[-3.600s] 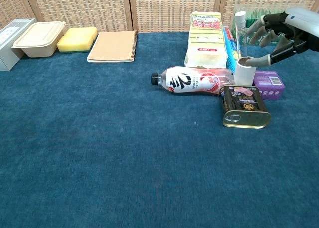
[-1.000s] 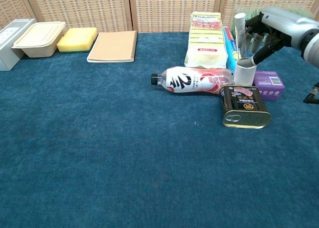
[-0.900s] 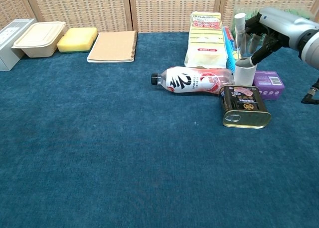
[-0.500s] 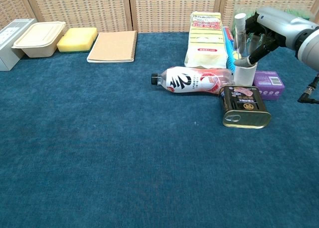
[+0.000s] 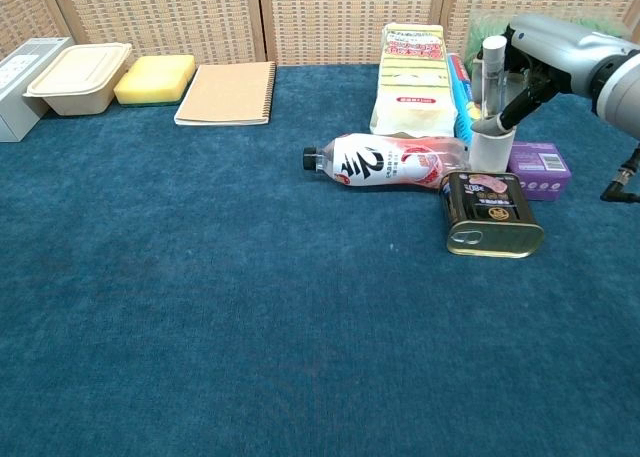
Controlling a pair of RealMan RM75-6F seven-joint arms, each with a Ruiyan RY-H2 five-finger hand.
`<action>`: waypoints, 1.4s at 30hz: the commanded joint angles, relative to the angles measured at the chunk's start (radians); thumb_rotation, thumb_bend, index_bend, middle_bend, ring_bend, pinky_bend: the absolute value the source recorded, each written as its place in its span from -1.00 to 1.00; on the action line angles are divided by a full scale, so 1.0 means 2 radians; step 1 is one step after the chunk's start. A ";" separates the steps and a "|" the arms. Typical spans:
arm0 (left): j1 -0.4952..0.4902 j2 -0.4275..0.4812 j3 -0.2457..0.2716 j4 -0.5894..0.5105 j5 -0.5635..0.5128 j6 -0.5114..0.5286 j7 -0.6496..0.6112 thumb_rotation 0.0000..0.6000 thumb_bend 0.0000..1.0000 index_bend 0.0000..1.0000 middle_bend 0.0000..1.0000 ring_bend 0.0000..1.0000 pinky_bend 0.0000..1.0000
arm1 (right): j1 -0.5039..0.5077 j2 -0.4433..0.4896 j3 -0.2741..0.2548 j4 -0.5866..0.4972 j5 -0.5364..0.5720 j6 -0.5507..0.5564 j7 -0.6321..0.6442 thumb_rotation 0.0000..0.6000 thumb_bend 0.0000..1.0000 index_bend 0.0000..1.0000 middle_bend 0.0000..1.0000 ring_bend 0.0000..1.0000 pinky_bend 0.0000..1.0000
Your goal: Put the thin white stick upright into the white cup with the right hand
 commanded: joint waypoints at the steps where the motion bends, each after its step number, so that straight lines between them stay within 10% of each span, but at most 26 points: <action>1: 0.000 0.000 0.000 0.000 0.000 0.000 0.000 1.00 -0.61 -0.81 -0.93 -0.94 -0.37 | 0.001 0.000 0.001 -0.001 0.001 0.004 -0.003 1.00 -0.43 0.11 0.24 0.28 0.27; 22: 0.000 0.001 0.000 0.000 0.001 0.002 -0.002 1.00 -0.61 -0.81 -0.93 -0.94 -0.37 | 0.011 -0.006 0.003 0.000 -0.008 0.018 -0.018 1.00 -0.30 0.29 0.55 0.81 0.90; 42: 0.000 0.002 -0.001 -0.001 0.000 0.002 -0.004 1.00 -0.61 -0.81 -0.93 -0.94 -0.37 | 0.023 -0.015 0.012 0.005 -0.021 0.027 -0.016 1.00 -0.26 0.54 0.78 1.00 1.00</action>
